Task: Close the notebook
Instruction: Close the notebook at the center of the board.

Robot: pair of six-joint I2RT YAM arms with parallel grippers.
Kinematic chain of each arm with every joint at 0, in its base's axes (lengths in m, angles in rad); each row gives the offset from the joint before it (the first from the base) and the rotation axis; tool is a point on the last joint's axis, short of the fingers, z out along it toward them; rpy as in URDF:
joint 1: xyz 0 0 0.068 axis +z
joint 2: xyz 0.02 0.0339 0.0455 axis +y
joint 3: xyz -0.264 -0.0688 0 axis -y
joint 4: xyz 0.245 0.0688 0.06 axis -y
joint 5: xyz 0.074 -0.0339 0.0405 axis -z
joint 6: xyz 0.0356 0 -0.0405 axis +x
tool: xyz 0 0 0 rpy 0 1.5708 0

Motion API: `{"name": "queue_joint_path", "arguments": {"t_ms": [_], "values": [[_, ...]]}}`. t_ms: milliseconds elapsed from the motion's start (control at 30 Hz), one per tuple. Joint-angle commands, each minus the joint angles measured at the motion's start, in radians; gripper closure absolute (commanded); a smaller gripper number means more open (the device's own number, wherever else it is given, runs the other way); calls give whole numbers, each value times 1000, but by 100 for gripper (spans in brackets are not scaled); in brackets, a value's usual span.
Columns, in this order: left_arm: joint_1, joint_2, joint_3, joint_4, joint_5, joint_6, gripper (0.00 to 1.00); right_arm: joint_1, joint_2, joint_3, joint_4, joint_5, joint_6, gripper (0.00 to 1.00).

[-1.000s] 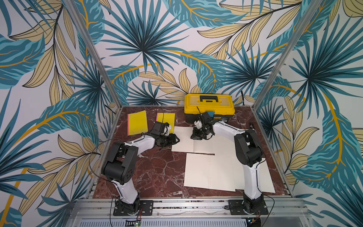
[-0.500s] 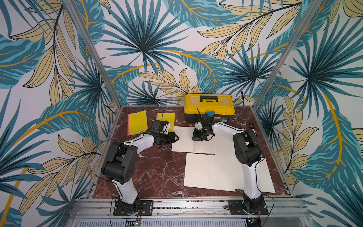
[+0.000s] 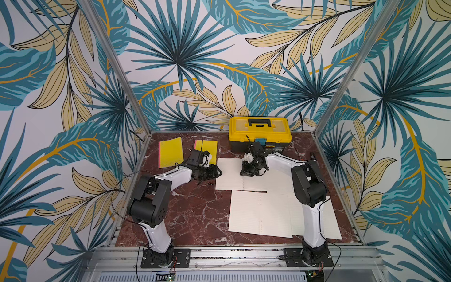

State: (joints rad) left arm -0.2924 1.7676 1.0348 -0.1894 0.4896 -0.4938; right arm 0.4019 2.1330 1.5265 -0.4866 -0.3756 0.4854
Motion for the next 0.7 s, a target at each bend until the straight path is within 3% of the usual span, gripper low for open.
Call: {"name": "queue_joint_path", "arguments": {"t_ms": [0,667], "values": [[10,12,33,-15,1,18,40,-3,-52,-26,5,-21,-14,85],[11,24,36,-17,9,21,40,-19,-78,-48,-7,2,-20,85]]}}
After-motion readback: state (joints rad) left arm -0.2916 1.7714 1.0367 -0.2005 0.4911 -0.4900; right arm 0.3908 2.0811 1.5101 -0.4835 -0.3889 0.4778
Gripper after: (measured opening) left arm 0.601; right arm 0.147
